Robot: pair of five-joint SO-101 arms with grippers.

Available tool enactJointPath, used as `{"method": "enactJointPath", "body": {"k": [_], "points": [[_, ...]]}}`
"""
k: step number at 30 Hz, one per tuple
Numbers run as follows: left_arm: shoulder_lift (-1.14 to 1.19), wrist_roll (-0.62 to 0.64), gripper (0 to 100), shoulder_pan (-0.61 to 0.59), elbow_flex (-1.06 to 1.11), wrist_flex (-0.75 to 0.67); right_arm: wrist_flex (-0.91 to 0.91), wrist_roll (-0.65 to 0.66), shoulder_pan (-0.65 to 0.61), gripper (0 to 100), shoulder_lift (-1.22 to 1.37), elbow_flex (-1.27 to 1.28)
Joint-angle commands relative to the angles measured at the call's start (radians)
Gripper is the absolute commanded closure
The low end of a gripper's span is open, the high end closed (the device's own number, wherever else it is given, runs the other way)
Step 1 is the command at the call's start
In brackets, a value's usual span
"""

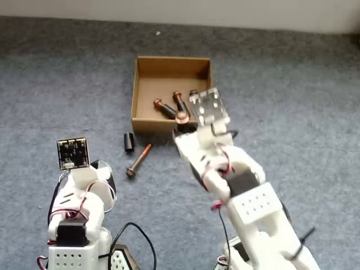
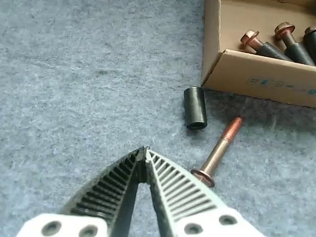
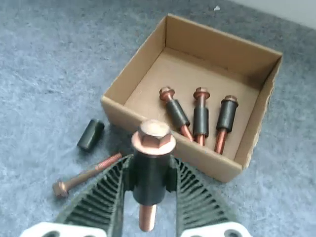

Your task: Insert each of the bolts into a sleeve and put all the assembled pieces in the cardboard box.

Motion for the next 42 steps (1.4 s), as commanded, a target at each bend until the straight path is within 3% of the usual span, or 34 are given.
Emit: {"method": "enactJointPath", "body": {"k": [1, 12, 20, 27, 32, 42], "points": [[-0.007, -0.009, 99, -0.015, -0.001, -0.026, -0.140, -0.003, 0.048, 99.3, 0.231, -0.228], [-0.007, -0.014, 99, -0.016, -0.001, -0.026, -0.466, -0.003, 0.096, 99.3, 0.753, -0.521], [-0.007, -0.014, 99, -0.016, -0.001, -0.026, -0.552, -0.003, 0.097, 99.3, 1.012, -0.567], [-0.007, -0.014, 99, -0.016, -0.001, -0.026, -0.544, -0.002, 0.122, 99.1, 1.150, -0.634], [-0.007, -0.015, 99, -0.016, -0.001, -0.026, -0.526, 0.057, 0.117, 87.5, 1.152, -0.633], [-0.007, -0.008, 99, -0.124, -0.012, -0.075, -0.131, 0.044, 0.107, 85.3, 0.983, -0.737]]}}
